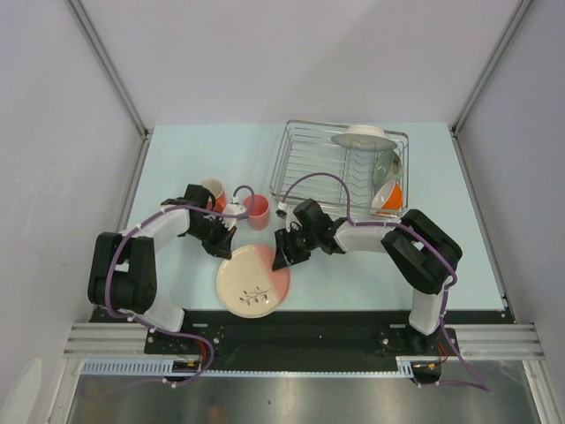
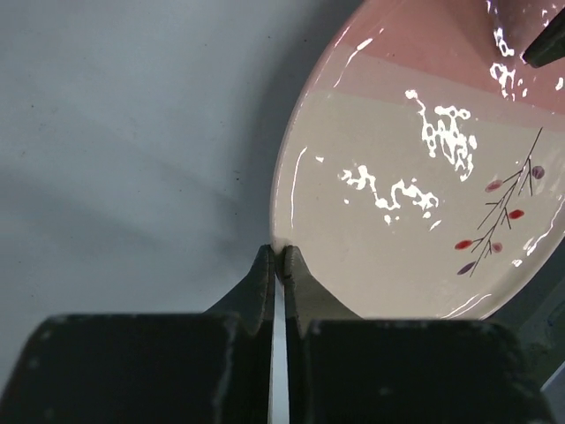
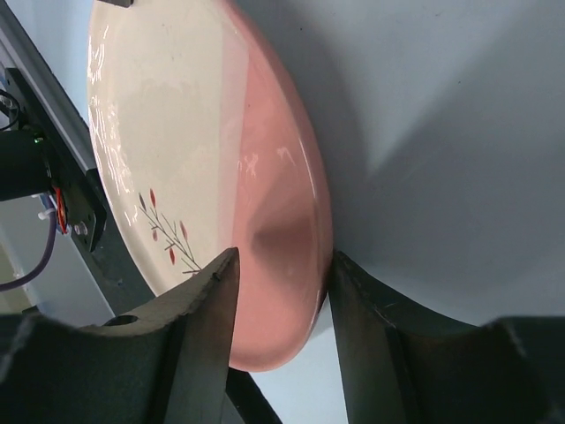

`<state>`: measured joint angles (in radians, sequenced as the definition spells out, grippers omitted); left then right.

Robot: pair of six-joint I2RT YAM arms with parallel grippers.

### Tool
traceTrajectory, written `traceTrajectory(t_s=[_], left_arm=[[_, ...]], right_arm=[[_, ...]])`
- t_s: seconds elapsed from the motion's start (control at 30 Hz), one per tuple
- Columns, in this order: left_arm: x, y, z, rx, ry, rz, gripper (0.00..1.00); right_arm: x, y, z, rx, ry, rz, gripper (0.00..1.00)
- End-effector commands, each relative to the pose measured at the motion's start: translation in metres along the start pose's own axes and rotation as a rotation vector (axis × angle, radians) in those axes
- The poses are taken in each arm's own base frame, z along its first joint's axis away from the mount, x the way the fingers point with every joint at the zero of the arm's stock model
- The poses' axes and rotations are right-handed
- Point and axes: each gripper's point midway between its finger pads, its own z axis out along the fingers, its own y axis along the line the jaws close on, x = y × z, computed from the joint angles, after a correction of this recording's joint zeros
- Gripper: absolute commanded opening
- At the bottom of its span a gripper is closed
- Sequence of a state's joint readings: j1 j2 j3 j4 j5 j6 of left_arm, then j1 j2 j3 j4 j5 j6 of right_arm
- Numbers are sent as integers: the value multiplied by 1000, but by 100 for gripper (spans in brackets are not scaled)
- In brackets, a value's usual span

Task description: Load the mixed dishes into the dish rack

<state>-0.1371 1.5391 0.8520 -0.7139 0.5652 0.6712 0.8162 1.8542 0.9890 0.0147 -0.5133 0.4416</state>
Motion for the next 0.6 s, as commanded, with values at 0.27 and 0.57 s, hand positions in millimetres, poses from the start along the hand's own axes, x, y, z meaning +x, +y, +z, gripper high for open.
traceTrajectory(t_s=[0.27,0.57], left_arm=[[-65,-31,-45,8,-187,141,0],[-82,-32,-38,9,-204,143,0]], right_arm=[[4,-8,11,-53,-21,-11,44],[3,0,0,-200,-38,7,6]])
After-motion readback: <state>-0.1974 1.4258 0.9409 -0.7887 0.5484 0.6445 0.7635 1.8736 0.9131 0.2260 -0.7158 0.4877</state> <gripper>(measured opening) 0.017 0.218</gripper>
